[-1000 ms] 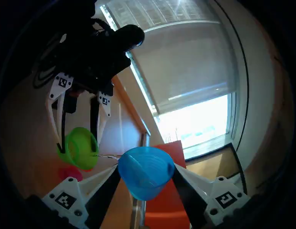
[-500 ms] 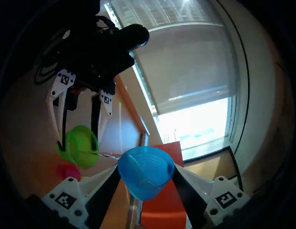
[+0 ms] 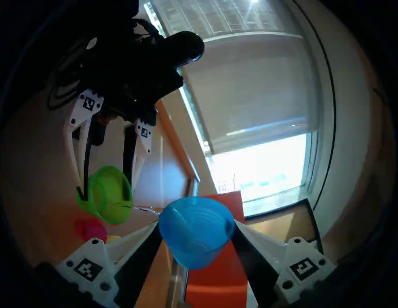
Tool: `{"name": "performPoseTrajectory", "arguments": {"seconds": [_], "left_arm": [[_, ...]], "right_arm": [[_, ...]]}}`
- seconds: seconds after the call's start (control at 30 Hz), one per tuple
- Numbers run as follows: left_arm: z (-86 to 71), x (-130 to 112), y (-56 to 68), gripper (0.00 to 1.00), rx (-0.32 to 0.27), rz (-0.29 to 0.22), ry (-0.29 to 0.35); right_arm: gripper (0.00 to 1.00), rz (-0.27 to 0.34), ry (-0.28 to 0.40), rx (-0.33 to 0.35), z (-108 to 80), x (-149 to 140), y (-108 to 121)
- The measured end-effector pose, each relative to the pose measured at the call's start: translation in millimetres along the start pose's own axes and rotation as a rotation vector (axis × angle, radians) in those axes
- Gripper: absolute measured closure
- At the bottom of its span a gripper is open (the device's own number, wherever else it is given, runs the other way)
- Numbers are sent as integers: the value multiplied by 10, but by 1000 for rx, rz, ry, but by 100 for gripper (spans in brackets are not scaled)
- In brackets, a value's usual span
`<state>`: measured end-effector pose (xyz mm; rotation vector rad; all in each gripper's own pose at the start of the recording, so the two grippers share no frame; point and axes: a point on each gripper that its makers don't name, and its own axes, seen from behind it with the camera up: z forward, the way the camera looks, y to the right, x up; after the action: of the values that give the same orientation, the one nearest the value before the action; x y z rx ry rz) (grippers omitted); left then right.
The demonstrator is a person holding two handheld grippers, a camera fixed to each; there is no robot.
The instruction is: Pour water
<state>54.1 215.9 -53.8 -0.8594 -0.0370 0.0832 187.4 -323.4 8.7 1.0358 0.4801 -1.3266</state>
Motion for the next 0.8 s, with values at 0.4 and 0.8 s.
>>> {"name": "performPoseTrajectory", "arguments": {"seconds": [0.4,0.8], "left_arm": [[4,2,-3,13,3,-1,1],[-5,1,-3,13,4,0,1]], "right_arm": [[9,-24,-1,-1,13,24,-9],[9,-35,2,-5,12,36,-18]]}}
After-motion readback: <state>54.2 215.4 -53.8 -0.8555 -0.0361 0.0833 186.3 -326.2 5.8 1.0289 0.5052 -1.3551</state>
